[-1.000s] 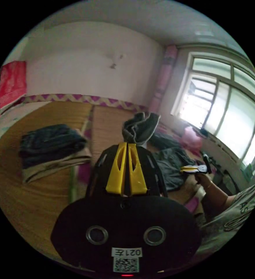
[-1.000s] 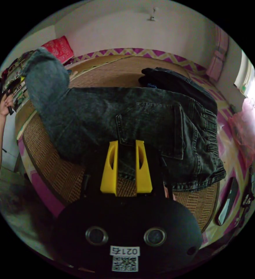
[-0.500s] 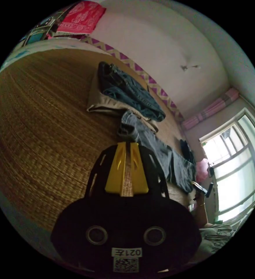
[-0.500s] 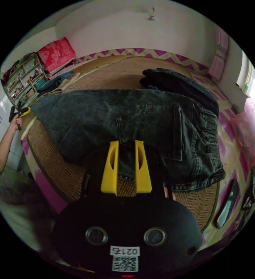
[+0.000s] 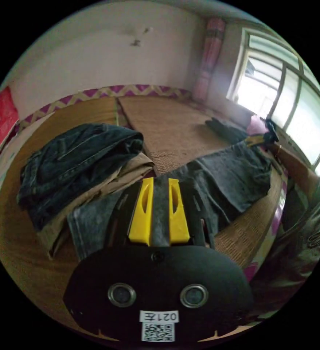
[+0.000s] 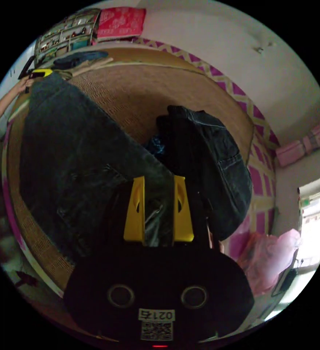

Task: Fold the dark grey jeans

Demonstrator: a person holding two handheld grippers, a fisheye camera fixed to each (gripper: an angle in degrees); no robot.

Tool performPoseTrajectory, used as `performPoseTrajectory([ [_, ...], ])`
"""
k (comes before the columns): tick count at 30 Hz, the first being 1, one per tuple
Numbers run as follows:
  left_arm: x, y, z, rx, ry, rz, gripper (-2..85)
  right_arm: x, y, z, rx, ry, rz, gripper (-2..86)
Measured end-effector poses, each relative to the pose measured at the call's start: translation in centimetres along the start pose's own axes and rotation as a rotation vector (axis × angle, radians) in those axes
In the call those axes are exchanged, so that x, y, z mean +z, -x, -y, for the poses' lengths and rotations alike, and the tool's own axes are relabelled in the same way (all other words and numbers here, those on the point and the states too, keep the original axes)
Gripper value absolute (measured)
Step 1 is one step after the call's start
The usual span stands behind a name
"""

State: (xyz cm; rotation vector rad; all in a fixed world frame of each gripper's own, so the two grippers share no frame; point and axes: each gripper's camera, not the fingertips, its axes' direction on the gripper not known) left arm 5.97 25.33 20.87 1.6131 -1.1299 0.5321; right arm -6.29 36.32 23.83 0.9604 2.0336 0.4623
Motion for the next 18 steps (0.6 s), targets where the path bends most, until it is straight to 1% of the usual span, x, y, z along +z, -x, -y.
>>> performPoseTrajectory([
  [2,1.3,-0.5,1.2,0.081,0.098,0.013,7.6,0.6,-1.3,1.0,-0.036,0.066,0.012,11.7],
  [5,1.2,-0.5,1.5,0.145,0.154,0.021,8.4,0.6,-2.3,1.6,-0.043,0.108,0.063,12.2],
  [8,0.2,-0.4,1.1,0.193,0.192,0.01,8.5,0.0,-2.0,1.6,-0.079,0.111,0.03,12.6],
  [12,-0.6,-0.8,0.0,0.233,0.28,-0.035,6.5,-0.5,-1.5,1.4,-0.12,0.12,0.065,8.0],
  [13,-1.0,-1.1,-0.4,0.247,0.301,-0.041,4.8,-0.7,-1.2,1.2,-0.144,0.126,0.067,4.8],
  [14,-1.8,-1.5,-0.9,0.267,0.297,-0.041,2.8,-1.2,-1.0,1.0,-0.159,0.124,0.051,2.5],
  [16,-3.2,-2.1,-1.6,0.281,0.276,-0.025,0.2,-2.0,-0.8,0.4,-0.169,0.116,0.046,0.8],
  [18,-5.1,-2.5,-2.3,0.29,0.225,-0.008,-0.5,-3.2,-0.9,-0.4,-0.16,0.09,0.051,0.0],
])
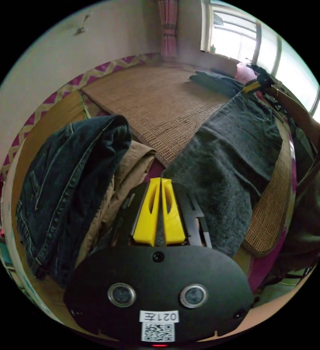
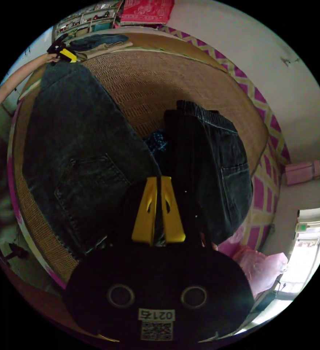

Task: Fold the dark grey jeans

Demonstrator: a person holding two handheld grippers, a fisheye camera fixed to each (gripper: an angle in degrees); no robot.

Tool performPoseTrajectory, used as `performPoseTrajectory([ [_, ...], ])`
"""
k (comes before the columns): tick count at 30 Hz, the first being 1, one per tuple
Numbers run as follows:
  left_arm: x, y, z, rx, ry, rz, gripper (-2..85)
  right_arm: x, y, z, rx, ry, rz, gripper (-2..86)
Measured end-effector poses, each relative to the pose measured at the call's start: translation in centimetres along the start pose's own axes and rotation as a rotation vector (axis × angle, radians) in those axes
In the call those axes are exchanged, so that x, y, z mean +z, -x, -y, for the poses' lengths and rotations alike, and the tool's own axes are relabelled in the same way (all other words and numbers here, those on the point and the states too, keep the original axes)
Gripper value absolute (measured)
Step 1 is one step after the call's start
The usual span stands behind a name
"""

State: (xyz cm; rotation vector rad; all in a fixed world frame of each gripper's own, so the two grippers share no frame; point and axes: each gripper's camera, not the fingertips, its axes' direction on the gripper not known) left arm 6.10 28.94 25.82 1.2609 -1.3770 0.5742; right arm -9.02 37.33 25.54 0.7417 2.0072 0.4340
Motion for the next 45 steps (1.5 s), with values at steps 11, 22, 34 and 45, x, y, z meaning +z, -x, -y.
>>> performPoseTrajectory([
  [11,-21.3,-10.7,-12.8,0.087,-0.461,0.082,-1.0,-16.3,6.8,-15.3,0.06,-0.394,0.04,-0.7],
  [22,-24.0,-22.5,-31.6,-0.179,-0.384,-0.056,-1.0,-17.3,24.9,-32.2,0.131,-0.301,0.129,-0.5],
  [34,-30.8,-19.0,-40.2,-0.635,-0.65,0.154,2.1,-14.7,27.4,-38.6,0.31,-0.291,0.217,5.6],
  [45,-28.4,-9.7,-39.0,-0.777,-0.263,0.257,-0.2,-17.5,25.4,-40.3,0.403,-0.464,0.215,9.0],
])
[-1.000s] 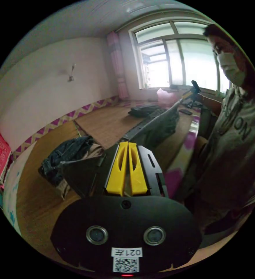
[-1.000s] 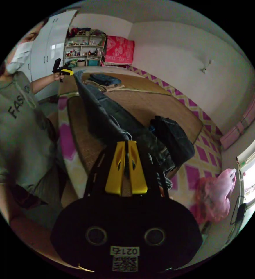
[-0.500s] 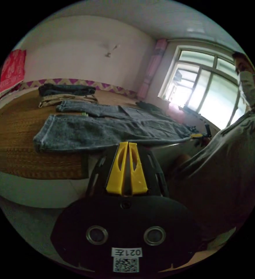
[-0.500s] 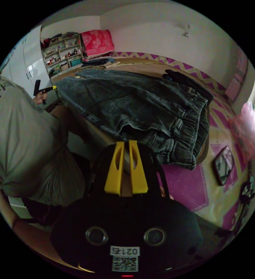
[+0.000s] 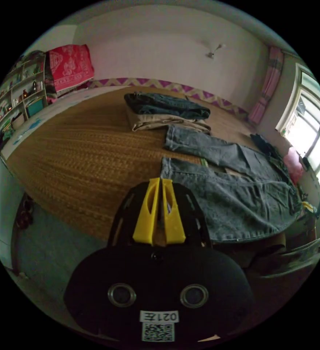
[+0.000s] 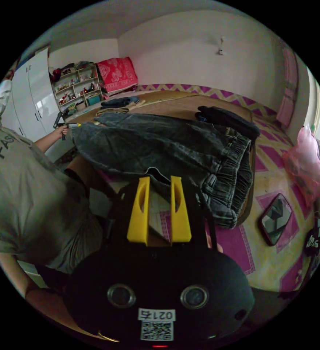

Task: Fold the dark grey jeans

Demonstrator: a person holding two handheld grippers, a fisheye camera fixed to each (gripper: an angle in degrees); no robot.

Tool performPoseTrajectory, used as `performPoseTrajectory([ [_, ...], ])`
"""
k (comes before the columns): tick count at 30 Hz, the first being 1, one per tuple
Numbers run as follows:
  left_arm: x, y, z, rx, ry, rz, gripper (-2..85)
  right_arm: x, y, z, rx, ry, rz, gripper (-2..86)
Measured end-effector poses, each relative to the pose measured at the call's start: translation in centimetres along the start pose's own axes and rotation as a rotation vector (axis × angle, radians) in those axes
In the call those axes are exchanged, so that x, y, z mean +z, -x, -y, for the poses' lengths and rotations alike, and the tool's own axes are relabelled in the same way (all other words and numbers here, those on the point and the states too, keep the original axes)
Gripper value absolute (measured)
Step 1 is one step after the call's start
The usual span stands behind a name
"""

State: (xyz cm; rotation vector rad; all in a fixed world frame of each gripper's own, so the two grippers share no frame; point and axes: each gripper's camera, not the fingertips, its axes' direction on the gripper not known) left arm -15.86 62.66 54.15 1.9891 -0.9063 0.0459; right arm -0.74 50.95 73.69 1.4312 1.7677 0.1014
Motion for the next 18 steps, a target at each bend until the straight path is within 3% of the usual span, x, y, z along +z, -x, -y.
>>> performPoseTrajectory([
  [3,-0.5,0.7,0.7,0.017,-0.13,-0.088,-0.8,-0.4,-0.2,0.5,-0.001,-0.012,0.02,9.1],
  [6,3.3,2.0,0.0,-0.043,0.072,-0.084,-0.9,-0.5,-0.1,0.6,-0.003,-0.012,0.006,9.4],
  [7,2.9,2.5,-1.0,-0.071,-0.018,-0.13,-0.9,-0.2,-0.4,0.3,0.008,0.008,0.009,9.8],
  [13,0.2,2.9,-5.5,-0.105,-0.06,-0.218,-0.9,0.5,-0.7,-2.4,0.043,0.247,0.077,8.4],
  [15,-1.4,2.3,-7.0,-0.11,-0.134,-0.214,-0.9,-1.2,0.0,-2.6,0.038,0.197,0.024,6.3],
  [18,-3.1,0.2,-8.5,-0.059,-0.214,-0.214,-0.9,-4.5,0.5,-2.5,0.07,-0.053,-0.03,4.2],
])
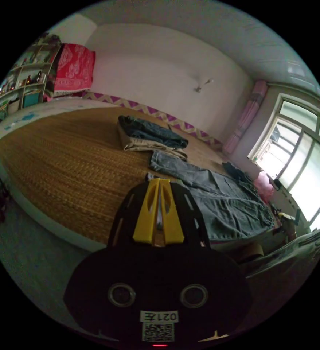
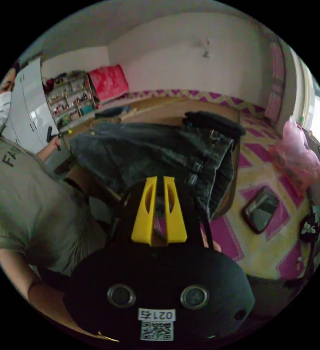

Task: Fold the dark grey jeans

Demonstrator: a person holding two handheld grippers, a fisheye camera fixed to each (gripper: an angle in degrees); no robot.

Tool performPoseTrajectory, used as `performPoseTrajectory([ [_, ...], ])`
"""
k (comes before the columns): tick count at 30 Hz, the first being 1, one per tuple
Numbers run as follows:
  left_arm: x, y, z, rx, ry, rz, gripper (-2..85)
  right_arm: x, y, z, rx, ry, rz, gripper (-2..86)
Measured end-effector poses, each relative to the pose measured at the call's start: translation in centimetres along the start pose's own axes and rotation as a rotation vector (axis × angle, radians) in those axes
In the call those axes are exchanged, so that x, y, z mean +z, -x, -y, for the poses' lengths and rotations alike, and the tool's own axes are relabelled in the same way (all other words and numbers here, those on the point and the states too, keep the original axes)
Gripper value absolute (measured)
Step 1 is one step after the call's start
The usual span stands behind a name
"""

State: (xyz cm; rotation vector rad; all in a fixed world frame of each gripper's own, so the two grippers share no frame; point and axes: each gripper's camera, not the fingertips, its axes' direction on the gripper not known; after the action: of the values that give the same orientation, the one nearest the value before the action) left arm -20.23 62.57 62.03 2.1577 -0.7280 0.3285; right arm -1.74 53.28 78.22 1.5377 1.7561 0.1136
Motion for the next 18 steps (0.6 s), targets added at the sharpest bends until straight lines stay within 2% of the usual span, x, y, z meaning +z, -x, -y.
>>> performPoseTrajectory([
  [2,0.8,-2.3,-0.9,0.053,0.01,-0.031,-0.9,1.1,-0.1,0.9,0.035,-0.045,-0.037,2.7],
  [5,2.8,-5.1,-2.2,0.075,0.029,-0.099,-0.9,5.9,-0.6,2.0,0.116,0.104,-0.239,0.4],
  [7,3.9,-7.1,-3.2,0.081,0.029,-0.163,-0.9,9.6,-0.7,2.0,0.155,0.241,-0.299,-0.1],
  [11,7.4,-11.9,-6.3,0.069,0.084,-0.171,-0.5,10.8,1.8,2.9,0.23,0.24,-0.45,-0.2],
  [15,11.6,-16.2,-9.3,0.081,0.115,-0.083,3.0,10.5,5.3,4.3,0.277,0.04,-0.428,1.3],
  [18,16.2,-19.8,-11.6,0.132,0.171,0.02,11.9,12.9,7.1,5.9,0.308,0.001,-0.285,11.3],
])
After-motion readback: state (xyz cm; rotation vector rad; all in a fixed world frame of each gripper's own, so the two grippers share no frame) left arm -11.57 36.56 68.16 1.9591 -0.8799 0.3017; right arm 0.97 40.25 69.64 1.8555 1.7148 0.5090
